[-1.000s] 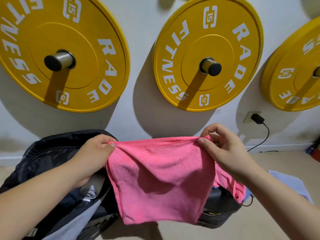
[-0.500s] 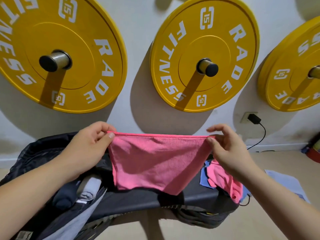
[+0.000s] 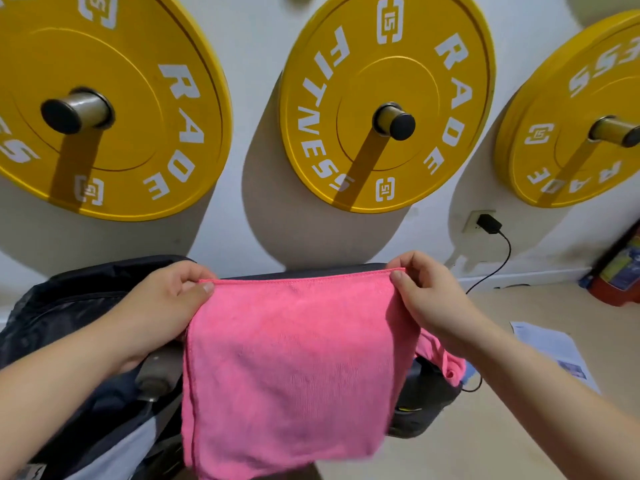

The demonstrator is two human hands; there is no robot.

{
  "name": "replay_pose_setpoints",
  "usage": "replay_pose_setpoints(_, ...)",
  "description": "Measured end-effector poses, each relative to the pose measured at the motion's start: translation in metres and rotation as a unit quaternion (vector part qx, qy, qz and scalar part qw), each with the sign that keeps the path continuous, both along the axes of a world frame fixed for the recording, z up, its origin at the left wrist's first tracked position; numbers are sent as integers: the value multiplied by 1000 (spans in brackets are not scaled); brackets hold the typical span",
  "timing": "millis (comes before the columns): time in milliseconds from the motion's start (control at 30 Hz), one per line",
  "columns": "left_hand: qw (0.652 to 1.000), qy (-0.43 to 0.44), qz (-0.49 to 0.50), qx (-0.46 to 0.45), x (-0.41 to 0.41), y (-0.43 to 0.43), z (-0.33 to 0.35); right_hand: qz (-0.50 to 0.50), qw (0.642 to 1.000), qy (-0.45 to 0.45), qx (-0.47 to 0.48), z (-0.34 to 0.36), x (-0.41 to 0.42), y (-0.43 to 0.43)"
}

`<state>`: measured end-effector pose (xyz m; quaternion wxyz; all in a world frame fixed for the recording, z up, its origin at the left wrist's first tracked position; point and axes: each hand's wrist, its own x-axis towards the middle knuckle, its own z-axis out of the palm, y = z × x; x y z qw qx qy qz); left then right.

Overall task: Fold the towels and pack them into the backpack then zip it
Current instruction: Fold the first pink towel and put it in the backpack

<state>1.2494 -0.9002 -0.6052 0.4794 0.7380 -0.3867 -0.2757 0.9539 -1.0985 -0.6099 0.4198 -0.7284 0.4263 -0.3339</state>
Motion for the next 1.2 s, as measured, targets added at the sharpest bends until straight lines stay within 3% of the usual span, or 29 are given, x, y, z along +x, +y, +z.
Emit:
replay_pose_setpoints(133,996,-78,6,36,11,-25,-29,-33,997,69,9,-27,8,-18)
replay_pose_setpoints(233,976,-201,-17,77,28,-51,-55,-64,991,119,-21,-43,24,-33)
replay_pose_setpoints(333,963,-251,22,99,42,-75,-73,-76,986,144,-27,-56,46,-56)
replay_pose_setpoints(500,985,-122,111,47,49,-111,-99,-100,993,41,56,-78,86,-99)
replay_pose_setpoints(700,988,-109,107,33,47,-119,-110,-78,996,-1,41,-100,86,-112)
replay_pose_setpoints(867,981,-167,8,102,36,-95,-117,39,990,138,-1,-115,52,-110)
replay_pose_setpoints(1033,954,-225,-89,178,30,-75,-132,146,937,314,-46,-122,35,-103)
replay_pose_setpoints(1200,908,-301,-166,241,26,-68,-147,182,913,365,-19,-128,35,-100)
